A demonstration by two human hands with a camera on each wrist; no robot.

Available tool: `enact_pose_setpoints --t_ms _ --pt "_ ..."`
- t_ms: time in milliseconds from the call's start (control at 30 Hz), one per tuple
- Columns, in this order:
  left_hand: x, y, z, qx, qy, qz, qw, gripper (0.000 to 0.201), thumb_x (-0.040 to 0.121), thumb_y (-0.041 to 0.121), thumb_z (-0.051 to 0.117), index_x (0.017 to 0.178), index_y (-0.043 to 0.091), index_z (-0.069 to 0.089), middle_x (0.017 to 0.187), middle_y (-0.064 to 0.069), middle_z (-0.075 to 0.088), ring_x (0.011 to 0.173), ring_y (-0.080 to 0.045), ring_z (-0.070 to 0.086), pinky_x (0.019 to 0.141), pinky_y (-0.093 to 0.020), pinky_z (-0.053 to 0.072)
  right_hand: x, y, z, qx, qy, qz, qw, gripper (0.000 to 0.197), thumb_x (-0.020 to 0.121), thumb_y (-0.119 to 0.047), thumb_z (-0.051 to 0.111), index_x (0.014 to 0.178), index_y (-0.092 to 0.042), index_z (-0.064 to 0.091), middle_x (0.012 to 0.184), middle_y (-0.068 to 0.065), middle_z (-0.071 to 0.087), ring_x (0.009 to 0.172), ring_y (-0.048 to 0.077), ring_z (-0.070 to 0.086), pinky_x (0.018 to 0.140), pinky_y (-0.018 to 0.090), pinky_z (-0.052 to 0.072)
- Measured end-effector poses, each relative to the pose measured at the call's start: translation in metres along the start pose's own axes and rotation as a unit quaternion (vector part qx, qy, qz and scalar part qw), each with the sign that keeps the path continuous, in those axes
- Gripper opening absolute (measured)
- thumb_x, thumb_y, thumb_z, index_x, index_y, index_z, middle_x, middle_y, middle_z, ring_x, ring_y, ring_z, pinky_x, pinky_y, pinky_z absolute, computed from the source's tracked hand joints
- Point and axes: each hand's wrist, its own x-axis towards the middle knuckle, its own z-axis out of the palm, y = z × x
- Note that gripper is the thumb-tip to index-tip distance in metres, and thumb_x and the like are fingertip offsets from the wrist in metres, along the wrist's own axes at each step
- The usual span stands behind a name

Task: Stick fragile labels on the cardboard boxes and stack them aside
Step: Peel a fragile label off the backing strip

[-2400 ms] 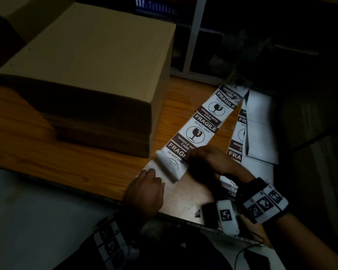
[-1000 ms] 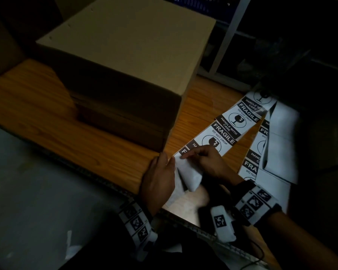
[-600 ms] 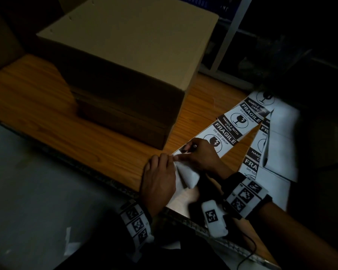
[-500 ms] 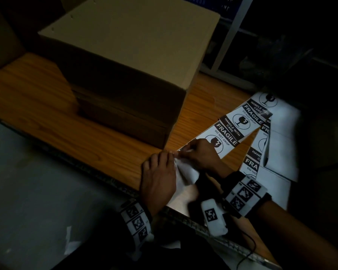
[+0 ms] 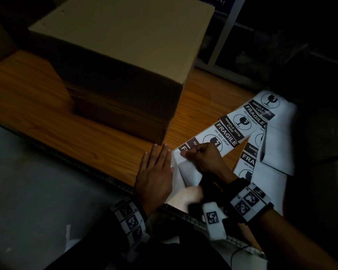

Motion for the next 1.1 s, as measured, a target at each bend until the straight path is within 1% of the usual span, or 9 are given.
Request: enact_pose_setpoints --t_ms 200,400,567,767,867,900,933,1000,1100 --pt "0.001 -0.001 0.003 0.007 0.002 -0.002 1.000 0.058 0.095 0.035 0.029 0.147 0.009 0.040 0.158 -0.007 0.031 0.145 -0.030 0.029 0.116 -0.048 0.024 -0.006 0.015 0.009 0.051 0.075 0.003 0.996 0.025 0.074 -0.025 0.083 0.054 -0.019 0.069 0.050 -0.008 0.060 0.044 0.007 0.049 0.054 0.028 0.039" --pt "0.002 0.000 0.004 0.004 -0.001 -0.002 1.000 0.059 0.096 0.035 0.028 0.148 0.010 0.039 0.158 -0.006 0.030 0.145 -0.030 0.028 0.115 -0.048 0.025 -0.019 0.022 0.017 0.112 0.130 0.017 0.985 0.012 0.068 -0.031 0.080 0.064 -0.021 0.075 0.072 -0.001 0.074 0.071 0.023 0.071 0.071 0.048 0.059" --pt "0.001 -0.004 0.003 0.010 -0.012 0.014 1.000 0.060 0.095 0.037 0.027 0.148 0.011 0.038 0.158 -0.006 0.030 0.145 -0.030 0.028 0.115 -0.048 0.025 -0.031 0.024 0.019 0.177 0.165 0.023 0.970 0.015 0.072 -0.023 0.083 0.064 -0.014 0.074 0.072 0.003 0.074 0.064 0.023 0.068 0.061 0.038 0.055" --pt "0.001 -0.011 -0.002 0.015 -0.013 0.059 0.998 0.061 0.095 0.040 0.025 0.150 0.017 0.033 0.156 -0.007 0.035 0.141 -0.036 0.034 0.112 -0.052 0.030 -0.033 0.010 -0.013 0.052 0.030 -0.028 0.998 0.024 0.078 -0.029 0.082 0.065 -0.012 0.071 0.047 -0.010 0.059 0.040 0.002 0.047 0.043 0.020 0.035" --pt "0.001 -0.012 -0.001 0.024 -0.023 0.087 0.996 0.061 0.095 0.035 0.041 0.152 0.026 0.022 0.156 -0.009 0.032 0.141 -0.041 0.030 0.113 -0.056 0.027 -0.030 0.000 -0.032 0.004 -0.075 -0.016 0.997 0.043 0.076 -0.040 0.082 0.070 0.000 0.067 0.049 -0.006 0.055 0.041 0.008 0.048 0.043 0.022 0.039" --pt "0.002 -0.013 -0.001 0.026 -0.026 0.087 0.996 0.062 0.095 0.035 0.043 0.152 0.026 0.021 0.157 -0.009 0.031 0.142 -0.041 0.028 0.113 -0.057 0.026 -0.028 -0.002 -0.038 -0.003 -0.112 -0.008 0.994 0.053 0.071 -0.046 0.084 0.078 0.004 0.069 0.060 0.003 0.065 0.052 0.018 0.062 0.053 0.029 0.053" --pt "0.002 -0.012 -0.001 0.026 -0.025 0.083 0.996 0.059 0.096 0.036 0.040 0.152 0.025 0.023 0.157 -0.009 0.031 0.142 -0.041 0.028 0.114 -0.057 0.026 -0.026 -0.002 -0.044 -0.010 -0.143 0.005 0.990 0.060 0.066 -0.052 0.086 0.087 0.002 0.072 0.080 0.014 0.073 0.077 0.033 0.070 0.076 0.044 0.060" --pt "0.002 -0.010 -0.003 0.022 -0.031 0.072 0.997 0.058 0.096 0.040 0.027 0.150 0.022 0.031 0.156 -0.010 0.034 0.141 -0.040 0.030 0.113 -0.057 0.028 -0.028 -0.004 -0.048 -0.002 -0.188 0.019 0.982 0.057 0.061 -0.052 0.087 0.096 -0.008 0.077 0.108 0.021 0.071 0.111 0.044 0.061 0.105 0.059 0.041" --pt "0.002 -0.008 -0.003 0.028 -0.039 0.070 0.996 0.059 0.095 0.042 0.023 0.147 0.020 0.038 0.155 -0.011 0.036 0.140 -0.041 0.032 0.112 -0.057 0.029 -0.028 -0.007 -0.052 0.037 -0.211 0.023 0.976 0.045 0.065 -0.035 0.083 0.100 -0.007 0.075 0.106 0.013 0.073 0.104 0.029 0.068 0.101 0.044 0.050"
